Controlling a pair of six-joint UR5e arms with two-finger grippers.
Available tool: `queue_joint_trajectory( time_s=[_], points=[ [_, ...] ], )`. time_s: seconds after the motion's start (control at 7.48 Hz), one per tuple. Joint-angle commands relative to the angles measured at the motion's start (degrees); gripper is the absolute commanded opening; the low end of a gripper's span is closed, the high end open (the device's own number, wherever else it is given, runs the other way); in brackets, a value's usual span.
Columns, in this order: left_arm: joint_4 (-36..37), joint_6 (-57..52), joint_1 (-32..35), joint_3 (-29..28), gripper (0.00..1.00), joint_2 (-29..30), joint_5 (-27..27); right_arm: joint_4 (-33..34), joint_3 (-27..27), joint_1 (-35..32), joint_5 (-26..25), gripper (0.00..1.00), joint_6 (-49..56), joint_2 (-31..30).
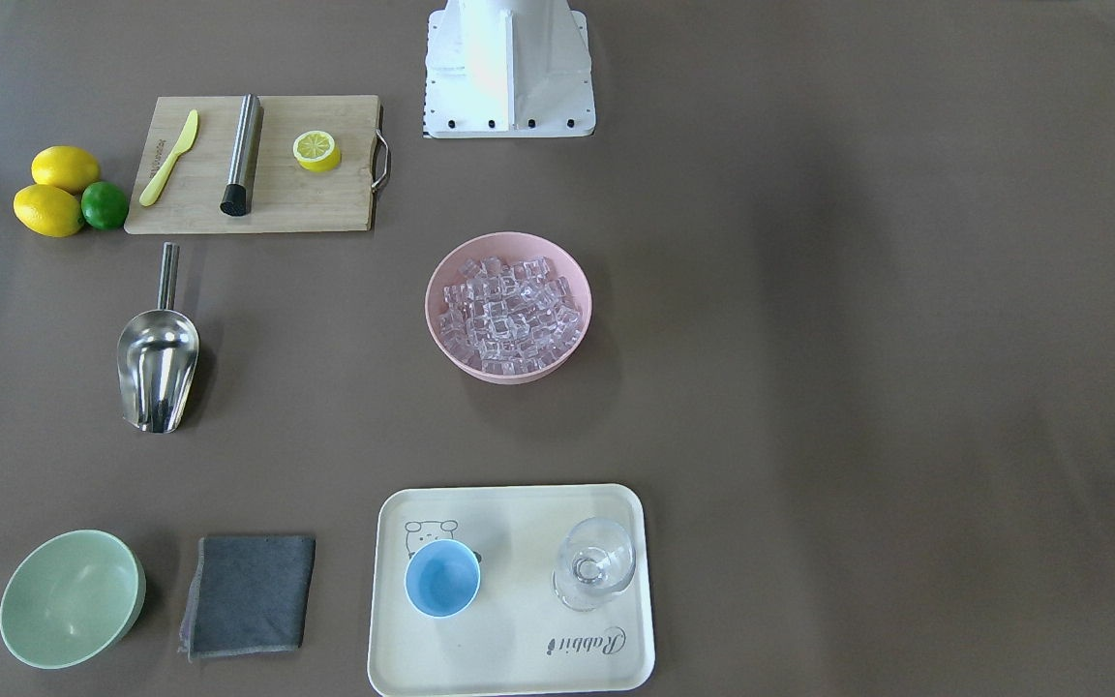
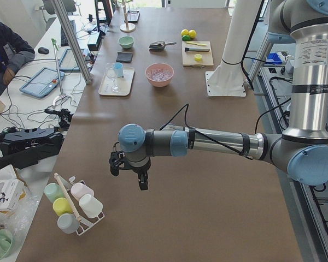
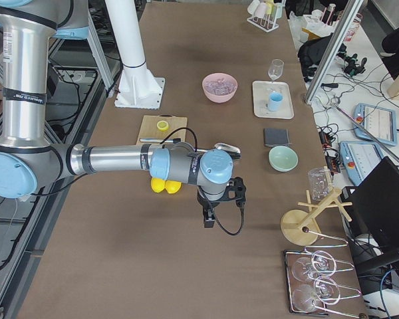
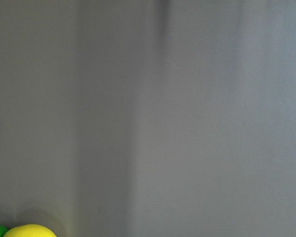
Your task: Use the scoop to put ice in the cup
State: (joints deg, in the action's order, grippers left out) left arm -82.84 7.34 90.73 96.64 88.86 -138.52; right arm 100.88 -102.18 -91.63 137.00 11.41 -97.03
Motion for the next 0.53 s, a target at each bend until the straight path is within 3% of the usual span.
queue_joint_trajectory(
  time_s=[0.0,0.27,0.4],
  points=[
    [-0.2,-0.3,-0.1,0.0,0.98,0.1,-0.1,-4.9,-0.2,4.9,1.7,1.0,-8.6,0.1],
    [-0.5,-0.9,-0.6,0.1,0.98,0.2,0.0,-6.9,-1.5,9.5,2.8,1.0,-16.5,1.0],
    [-1.1,-3.6,-5.7,0.1,0.98,0.5,0.1,-6.9,-3.4,10.3,3.1,1.0,-18.2,1.1]
  ],
)
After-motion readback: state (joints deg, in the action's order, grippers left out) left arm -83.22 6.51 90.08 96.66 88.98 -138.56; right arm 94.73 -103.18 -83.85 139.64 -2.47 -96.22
